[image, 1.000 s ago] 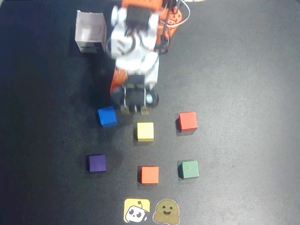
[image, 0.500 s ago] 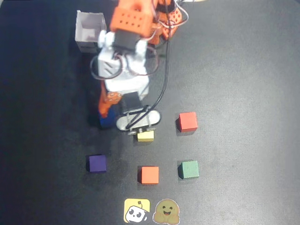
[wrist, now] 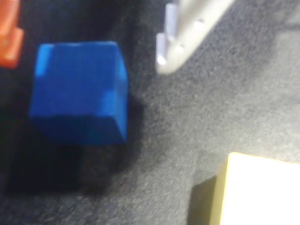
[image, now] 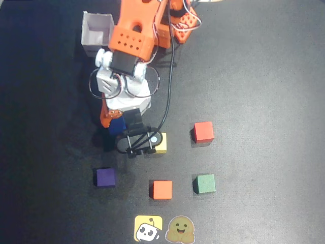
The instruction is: Put the blue cube on top of the yellow cube.
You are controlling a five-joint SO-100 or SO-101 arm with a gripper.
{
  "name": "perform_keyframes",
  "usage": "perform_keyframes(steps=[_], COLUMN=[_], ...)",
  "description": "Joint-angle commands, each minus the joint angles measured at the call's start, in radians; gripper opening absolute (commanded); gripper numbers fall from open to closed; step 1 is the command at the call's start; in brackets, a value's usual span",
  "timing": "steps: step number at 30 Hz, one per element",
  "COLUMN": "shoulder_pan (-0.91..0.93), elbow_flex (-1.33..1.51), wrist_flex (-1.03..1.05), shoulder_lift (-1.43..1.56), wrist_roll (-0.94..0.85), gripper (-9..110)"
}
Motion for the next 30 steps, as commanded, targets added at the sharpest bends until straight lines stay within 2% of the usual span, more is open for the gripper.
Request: perform_keyframes(steps=[1, 30], shoulder_pan=[0.014, 0.044], elbow_flex=[-0.048, -0.037], wrist_flex=[-0.020, -0.153], shoulder_lift=[-0.008, -0.170], wrist_roll=[-0.014, -0.003], gripper=[23, 22])
